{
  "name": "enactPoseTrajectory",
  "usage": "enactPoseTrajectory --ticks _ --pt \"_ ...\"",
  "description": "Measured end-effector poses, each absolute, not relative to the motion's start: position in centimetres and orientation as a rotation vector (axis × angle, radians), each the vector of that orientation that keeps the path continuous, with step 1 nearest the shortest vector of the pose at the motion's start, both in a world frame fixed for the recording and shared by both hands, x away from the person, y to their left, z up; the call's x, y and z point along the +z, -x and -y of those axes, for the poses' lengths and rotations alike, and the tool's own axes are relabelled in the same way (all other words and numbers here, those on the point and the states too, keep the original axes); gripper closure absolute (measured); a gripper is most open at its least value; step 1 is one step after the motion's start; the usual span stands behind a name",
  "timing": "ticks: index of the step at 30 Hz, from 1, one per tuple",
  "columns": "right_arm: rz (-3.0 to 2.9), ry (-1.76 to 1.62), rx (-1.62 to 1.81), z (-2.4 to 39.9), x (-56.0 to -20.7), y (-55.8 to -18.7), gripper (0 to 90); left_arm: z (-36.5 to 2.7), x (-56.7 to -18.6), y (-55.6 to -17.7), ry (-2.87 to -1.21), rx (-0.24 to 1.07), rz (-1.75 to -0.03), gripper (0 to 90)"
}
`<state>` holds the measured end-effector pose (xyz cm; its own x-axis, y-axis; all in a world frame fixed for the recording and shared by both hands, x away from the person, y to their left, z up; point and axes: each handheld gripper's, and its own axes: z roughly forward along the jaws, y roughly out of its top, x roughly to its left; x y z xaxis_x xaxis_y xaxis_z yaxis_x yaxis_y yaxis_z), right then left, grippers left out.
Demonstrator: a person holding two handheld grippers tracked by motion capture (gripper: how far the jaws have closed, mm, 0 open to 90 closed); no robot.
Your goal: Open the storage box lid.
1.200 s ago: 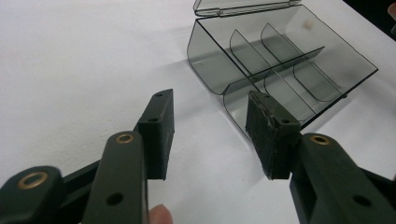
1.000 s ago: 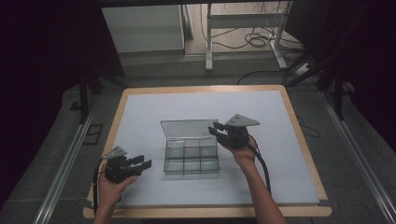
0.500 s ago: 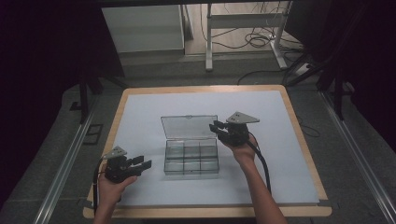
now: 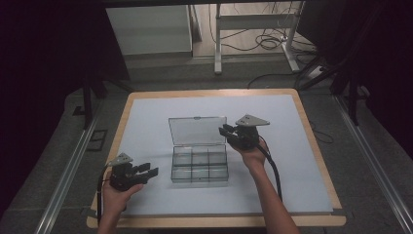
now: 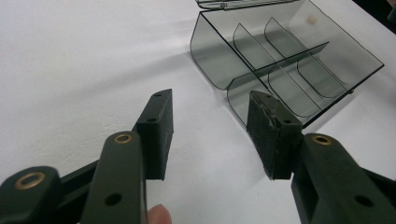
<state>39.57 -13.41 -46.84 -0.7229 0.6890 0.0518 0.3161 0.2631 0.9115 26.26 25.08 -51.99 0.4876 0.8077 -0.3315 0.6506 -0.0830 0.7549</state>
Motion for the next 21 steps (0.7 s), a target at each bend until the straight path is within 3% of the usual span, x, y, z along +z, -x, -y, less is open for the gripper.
enactPoseTrajectory --ticks 21 --pt "-2.199 -0.987 1.465 13.8 -47.7 -41.1 76.3 -25.1 -52.1 -26.3 -1.807 0.210 -1.232 51.8"
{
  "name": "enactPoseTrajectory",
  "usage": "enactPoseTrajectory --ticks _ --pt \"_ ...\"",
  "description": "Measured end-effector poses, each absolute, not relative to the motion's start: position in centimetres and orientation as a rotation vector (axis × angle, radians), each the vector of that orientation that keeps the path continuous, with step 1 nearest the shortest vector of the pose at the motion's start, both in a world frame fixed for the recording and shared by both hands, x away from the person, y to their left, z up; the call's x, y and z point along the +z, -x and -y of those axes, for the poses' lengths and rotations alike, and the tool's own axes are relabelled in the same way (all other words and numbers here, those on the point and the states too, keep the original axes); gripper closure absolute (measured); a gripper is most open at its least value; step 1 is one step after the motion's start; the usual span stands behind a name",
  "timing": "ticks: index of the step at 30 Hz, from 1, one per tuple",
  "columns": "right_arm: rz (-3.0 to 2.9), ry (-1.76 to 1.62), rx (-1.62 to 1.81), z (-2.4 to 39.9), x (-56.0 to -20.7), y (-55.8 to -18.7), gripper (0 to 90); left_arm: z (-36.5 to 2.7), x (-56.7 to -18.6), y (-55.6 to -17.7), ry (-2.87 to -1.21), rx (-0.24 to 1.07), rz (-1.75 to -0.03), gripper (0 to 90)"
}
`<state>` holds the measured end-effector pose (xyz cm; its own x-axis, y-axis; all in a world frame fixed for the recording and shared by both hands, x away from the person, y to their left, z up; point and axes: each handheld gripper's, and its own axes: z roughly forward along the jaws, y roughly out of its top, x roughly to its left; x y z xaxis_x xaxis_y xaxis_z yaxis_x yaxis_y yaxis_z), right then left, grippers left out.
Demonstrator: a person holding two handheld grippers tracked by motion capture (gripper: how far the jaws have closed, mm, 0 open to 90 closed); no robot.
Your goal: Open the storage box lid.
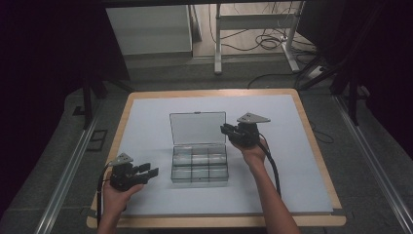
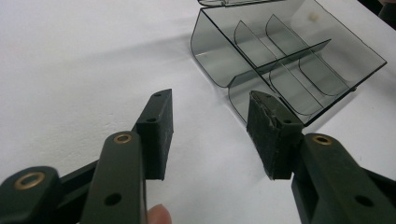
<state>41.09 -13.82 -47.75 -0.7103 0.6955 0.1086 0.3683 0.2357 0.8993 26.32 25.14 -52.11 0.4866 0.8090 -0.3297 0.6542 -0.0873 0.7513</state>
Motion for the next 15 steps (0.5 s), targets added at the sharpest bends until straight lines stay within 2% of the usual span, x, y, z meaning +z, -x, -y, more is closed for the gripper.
enactPoseTrajectory --ticks 15 --pt "-2.254 -1.092 1.437 13.7 -48.2 -43.1 74.4 -25.2 -52.2 -26.4 -1.806 0.206 -1.234 51.8"
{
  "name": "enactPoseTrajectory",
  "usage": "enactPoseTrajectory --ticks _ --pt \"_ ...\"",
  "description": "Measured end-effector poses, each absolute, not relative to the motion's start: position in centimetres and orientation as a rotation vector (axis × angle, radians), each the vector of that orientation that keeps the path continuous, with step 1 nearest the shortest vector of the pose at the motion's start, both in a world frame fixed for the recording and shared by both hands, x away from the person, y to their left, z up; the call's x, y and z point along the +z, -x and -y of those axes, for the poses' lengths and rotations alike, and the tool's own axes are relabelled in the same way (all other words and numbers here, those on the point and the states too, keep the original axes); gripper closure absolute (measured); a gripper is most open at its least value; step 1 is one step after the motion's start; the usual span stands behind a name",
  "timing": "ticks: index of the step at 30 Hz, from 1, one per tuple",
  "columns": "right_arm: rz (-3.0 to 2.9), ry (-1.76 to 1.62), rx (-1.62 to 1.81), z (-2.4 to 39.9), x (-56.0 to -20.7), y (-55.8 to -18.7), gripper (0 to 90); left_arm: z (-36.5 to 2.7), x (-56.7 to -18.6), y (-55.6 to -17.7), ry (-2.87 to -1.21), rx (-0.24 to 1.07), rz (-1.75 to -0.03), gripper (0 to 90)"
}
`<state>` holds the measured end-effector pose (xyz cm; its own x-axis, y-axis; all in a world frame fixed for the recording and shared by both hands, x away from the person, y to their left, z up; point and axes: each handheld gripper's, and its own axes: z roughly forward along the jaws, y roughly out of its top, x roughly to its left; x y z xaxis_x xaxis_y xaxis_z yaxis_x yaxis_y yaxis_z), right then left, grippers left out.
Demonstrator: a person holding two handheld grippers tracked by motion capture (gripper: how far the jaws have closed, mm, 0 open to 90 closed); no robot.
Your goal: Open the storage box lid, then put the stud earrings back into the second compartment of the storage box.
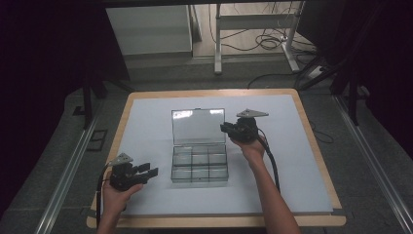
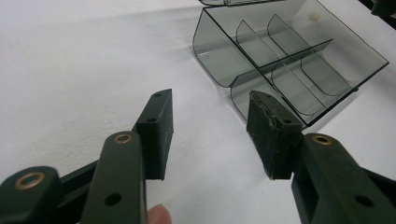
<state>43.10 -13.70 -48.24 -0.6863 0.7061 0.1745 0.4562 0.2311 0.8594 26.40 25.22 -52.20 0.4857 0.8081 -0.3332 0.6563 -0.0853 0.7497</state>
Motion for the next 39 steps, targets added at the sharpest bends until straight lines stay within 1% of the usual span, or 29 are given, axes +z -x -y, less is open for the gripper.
enactPoseTrajectory --ticks 6,11,14,24,29,39 --pt "-2.264 -1.136 1.408 13.6 -48.7 -43.5 71.3 -25.3 -52.2 -26.4 -1.805 0.209 -1.236 51.9" --pt "-2.283 -1.169 1.387 13.6 -49.5 -43.9 70.7 -25.3 -52.3 -26.4 -1.806 0.211 -1.236 52.0" --pt "-2.285 -1.168 1.361 13.3 -49.6 -43.8 66.3 -25.3 -52.3 -26.5 -1.808 0.211 -1.238 51.9" --pt "-2.281 -1.110 1.353 13.7 -48.3 -42.5 56.2 -25.4 -52.2 -26.3 -1.799 0.217 -1.236 51.9" --pt "-2.293 -1.075 1.340 14.2 -47.9 -41.9 53.7 -25.4 -52.2 -26.3 -1.800 0.222 -1.237 51.3" --pt "-2.329 -1.063 1.269 16.0 -47.8 -41.3 49.8 -25.3 -52.1 -26.2 -1.800 0.229 -1.223 46.9"
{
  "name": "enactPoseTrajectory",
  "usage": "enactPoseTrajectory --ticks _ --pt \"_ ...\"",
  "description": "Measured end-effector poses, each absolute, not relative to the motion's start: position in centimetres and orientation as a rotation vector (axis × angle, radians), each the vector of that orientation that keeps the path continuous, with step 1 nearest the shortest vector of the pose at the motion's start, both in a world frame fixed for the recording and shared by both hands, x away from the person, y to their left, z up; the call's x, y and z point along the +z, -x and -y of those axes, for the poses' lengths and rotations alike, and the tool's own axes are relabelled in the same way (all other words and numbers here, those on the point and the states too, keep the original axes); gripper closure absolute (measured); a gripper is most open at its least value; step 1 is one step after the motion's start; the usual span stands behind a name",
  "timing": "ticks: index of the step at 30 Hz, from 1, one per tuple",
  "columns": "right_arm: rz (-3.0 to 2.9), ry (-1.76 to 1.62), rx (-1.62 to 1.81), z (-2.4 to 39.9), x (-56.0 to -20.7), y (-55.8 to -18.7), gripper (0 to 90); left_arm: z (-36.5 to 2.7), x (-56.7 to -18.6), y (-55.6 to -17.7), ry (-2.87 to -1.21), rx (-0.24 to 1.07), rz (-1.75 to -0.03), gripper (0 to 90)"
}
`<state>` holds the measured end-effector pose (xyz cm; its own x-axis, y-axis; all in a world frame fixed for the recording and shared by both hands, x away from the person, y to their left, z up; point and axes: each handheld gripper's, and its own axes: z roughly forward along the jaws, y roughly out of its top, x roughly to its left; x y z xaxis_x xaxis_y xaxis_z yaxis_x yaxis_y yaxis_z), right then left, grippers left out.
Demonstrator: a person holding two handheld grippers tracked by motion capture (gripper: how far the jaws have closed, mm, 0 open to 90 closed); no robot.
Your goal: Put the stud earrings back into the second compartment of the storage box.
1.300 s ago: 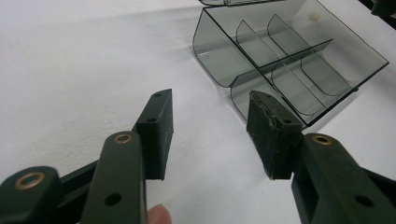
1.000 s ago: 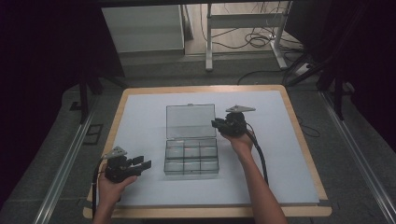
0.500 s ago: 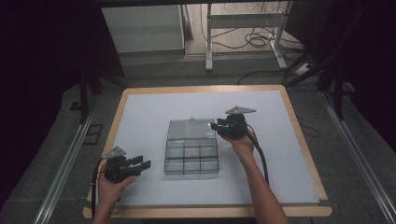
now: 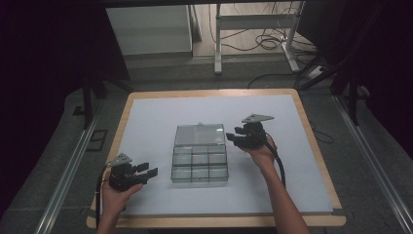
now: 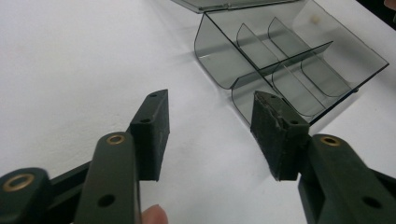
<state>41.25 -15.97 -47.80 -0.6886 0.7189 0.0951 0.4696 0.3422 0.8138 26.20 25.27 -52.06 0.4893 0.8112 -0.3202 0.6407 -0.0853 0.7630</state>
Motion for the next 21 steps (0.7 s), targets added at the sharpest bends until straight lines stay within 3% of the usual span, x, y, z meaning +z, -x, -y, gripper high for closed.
enactPoseTrajectory --ticks 21 --pt "-2.404 -1.083 1.053 18.3 -47.9 -41.0 47.6 -25.2 -52.4 -26.4 -1.848 0.249 -1.241 36.1"
